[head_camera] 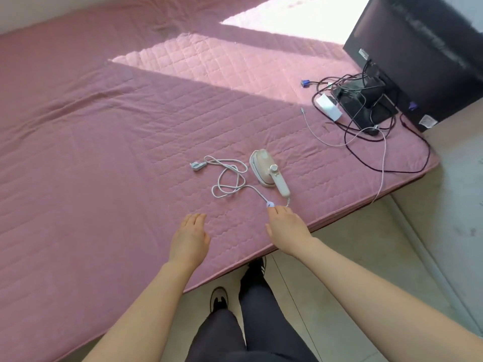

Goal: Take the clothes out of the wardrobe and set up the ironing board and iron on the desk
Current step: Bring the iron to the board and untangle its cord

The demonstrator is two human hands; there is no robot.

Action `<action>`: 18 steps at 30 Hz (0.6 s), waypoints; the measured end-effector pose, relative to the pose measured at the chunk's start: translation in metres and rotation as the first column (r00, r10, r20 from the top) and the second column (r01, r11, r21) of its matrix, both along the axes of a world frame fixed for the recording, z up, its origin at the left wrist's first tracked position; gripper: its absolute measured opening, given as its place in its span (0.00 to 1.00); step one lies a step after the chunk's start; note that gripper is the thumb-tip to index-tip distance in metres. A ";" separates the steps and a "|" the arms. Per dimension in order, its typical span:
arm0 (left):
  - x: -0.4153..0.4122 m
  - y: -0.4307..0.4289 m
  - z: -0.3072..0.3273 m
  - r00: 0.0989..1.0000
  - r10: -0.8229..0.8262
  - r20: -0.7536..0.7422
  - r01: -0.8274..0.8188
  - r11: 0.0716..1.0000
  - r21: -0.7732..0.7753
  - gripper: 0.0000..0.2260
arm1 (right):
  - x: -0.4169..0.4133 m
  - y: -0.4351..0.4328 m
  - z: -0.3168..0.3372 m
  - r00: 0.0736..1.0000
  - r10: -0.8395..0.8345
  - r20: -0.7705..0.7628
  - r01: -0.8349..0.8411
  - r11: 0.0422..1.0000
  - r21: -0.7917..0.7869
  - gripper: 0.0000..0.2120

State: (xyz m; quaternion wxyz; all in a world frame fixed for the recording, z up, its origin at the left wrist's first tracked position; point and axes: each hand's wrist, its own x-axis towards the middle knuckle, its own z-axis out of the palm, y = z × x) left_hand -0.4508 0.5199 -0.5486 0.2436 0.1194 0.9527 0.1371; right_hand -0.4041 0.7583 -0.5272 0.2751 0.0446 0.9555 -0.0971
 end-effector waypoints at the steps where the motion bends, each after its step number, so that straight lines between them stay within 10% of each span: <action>1: -0.006 0.006 -0.007 1.000 0.005 0.011 -0.005 1.000 -0.005 0.22 | -0.009 0.006 -0.007 1.000 0.001 0.010 -0.001 1.000 -0.006 0.18; 18: -0.148 0.067 -0.153 0.983 -0.179 0.039 0.181 0.982 -0.046 0.21 | -0.118 0.037 -0.167 0.978 -0.125 0.167 0.140 0.987 -0.079 0.13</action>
